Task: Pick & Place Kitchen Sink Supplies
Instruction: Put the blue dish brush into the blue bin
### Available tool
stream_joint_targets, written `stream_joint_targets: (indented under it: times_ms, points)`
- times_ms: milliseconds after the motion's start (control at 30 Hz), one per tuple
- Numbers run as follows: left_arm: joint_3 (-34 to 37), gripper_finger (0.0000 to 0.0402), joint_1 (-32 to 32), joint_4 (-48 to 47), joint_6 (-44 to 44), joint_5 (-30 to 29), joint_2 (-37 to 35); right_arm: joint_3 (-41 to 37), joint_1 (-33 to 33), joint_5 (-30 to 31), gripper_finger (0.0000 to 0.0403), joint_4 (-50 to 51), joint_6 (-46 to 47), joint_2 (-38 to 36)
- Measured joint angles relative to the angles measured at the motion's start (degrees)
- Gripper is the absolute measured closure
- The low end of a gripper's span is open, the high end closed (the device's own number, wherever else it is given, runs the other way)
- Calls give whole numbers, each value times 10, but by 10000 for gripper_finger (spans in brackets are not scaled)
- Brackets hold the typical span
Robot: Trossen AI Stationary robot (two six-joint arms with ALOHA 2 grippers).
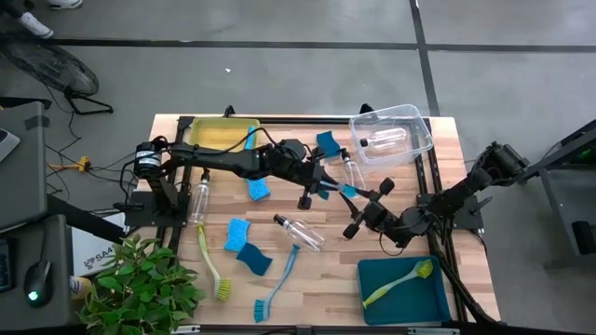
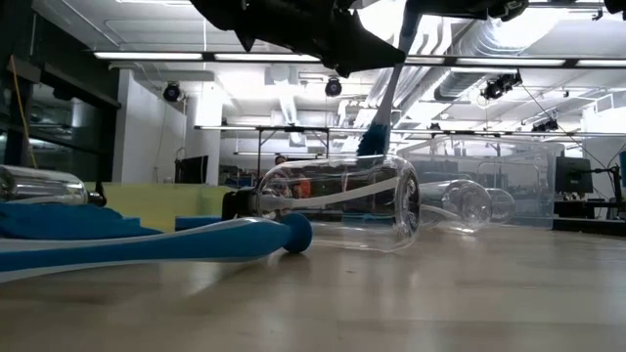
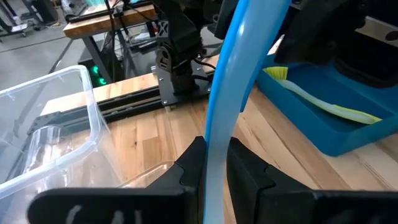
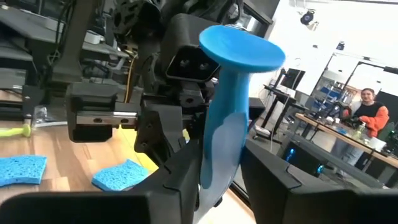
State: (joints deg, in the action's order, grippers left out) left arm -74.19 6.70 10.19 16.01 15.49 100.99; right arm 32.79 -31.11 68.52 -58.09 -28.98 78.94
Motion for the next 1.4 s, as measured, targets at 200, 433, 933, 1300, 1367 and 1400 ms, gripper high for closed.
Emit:
stream_joint_targets:
  times_ms: [200, 433, 933, 1300, 1367, 1400]
  points:
    - [0, 360, 0, -1, 0, 23, 0, 0, 0, -14, 337, 1, 0, 0]
    - [0, 360, 0, -1, 0, 24, 0, 0, 0, -14, 339, 2, 0, 0]
    - [0, 297, 0, -9, 0, -10, 0, 0, 0, -9, 339, 6, -11, 0]
    - [0, 240, 0, -45, 0, -22, -3, 0, -1, 47, 339, 6, -31, 0]
    - [0, 239, 0, -67, 1, -40, -14, 0, -4, 55, 339, 8, -37, 0]
    - [0, 239, 0, -75, 1, -49, -20, 0, -7, 58, 339, 8, -41, -2]
